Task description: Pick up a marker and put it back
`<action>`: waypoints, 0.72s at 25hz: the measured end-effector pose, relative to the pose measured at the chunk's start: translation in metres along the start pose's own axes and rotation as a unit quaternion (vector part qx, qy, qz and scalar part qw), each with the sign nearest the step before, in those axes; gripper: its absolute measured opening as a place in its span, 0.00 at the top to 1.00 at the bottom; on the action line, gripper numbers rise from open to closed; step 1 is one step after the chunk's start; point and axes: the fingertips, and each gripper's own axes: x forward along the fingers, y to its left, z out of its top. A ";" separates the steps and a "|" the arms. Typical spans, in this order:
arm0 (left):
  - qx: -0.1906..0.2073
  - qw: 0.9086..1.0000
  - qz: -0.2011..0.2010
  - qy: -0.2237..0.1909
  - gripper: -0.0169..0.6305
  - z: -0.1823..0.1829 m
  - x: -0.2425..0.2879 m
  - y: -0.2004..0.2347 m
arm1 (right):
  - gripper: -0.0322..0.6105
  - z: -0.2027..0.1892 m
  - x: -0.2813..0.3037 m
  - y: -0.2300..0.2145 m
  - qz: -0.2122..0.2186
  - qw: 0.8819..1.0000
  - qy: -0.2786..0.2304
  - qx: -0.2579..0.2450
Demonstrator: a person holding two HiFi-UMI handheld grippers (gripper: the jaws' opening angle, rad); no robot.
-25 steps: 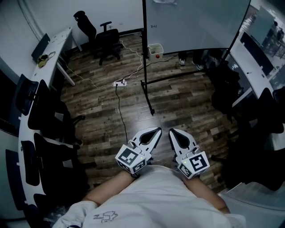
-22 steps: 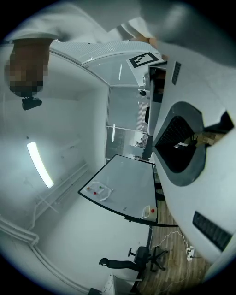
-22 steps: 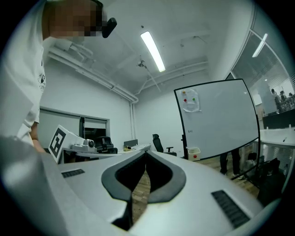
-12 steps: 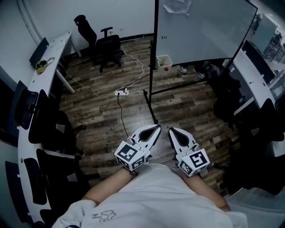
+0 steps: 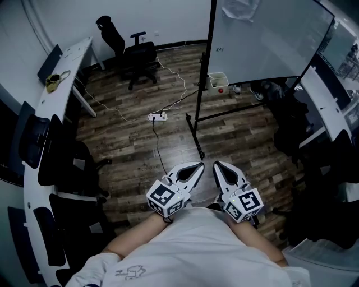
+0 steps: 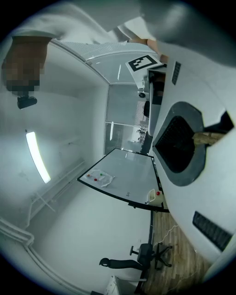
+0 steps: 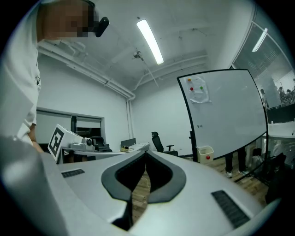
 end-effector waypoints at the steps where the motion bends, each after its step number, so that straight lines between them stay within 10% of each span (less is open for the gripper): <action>1: -0.005 1.000 0.002 0.000 0.97 -0.001 -0.002 0.005 | 0.93 -0.001 0.003 0.000 0.000 1.000 0.000 0.000; 18: -0.025 0.997 0.067 -0.009 0.96 0.006 -0.008 0.062 | 0.93 -0.001 0.069 0.007 0.083 0.996 0.014 0.008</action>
